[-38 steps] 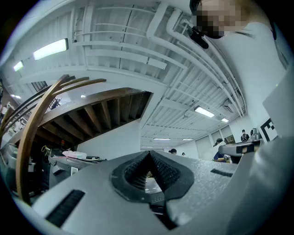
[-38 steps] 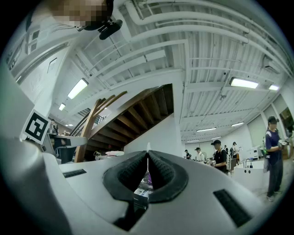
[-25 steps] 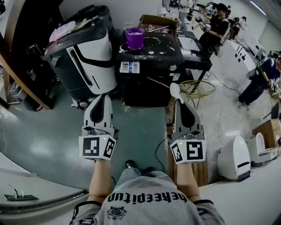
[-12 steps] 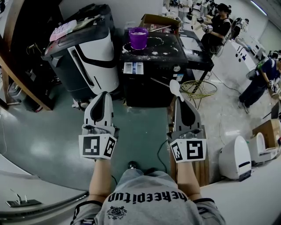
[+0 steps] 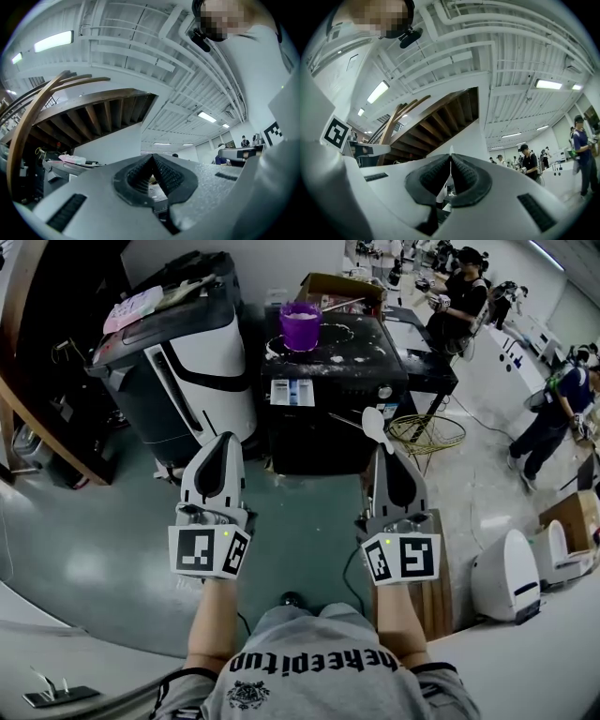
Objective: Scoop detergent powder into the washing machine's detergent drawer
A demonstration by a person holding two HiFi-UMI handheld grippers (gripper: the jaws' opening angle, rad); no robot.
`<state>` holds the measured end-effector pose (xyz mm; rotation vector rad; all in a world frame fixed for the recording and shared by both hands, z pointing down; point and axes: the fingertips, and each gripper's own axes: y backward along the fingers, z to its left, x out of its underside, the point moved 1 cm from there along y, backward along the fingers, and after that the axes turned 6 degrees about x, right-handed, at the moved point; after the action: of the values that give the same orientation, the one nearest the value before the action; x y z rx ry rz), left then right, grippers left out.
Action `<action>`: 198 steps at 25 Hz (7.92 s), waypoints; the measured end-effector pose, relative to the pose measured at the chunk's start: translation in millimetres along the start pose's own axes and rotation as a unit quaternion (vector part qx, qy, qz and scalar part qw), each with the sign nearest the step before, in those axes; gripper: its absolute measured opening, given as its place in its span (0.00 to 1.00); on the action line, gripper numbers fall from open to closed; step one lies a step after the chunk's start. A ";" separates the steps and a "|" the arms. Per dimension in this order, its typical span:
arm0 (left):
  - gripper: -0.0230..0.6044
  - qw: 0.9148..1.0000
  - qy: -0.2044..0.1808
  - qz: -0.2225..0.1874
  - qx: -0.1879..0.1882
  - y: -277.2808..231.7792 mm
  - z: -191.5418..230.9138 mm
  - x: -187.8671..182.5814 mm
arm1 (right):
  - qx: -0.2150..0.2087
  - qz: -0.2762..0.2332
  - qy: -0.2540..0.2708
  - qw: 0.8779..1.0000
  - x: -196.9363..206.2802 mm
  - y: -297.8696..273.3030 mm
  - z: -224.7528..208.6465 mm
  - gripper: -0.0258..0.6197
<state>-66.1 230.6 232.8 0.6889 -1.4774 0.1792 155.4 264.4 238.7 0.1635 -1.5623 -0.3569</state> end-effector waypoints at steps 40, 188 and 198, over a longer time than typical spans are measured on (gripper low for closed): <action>0.04 0.999 -0.006 -0.007 -0.036 -260.4 138.2 87.1 | -0.047 -0.010 -0.009 0.999 94.0 -307.3 -67.5 0.05; 0.04 0.994 0.029 0.026 0.098 -482.3 277.3 211.0 | -0.075 0.309 -0.363 0.876 301.0 -593.1 -83.4 0.05; 0.04 0.996 0.024 0.030 0.083 -443.3 246.9 198.8 | -0.084 0.297 -0.408 0.859 299.8 -532.6 -76.6 0.05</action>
<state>-24.4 -311.6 268.2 0.7685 -1.4491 0.3661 159.3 -341.7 348.3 -0.6908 -2.2957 -0.0508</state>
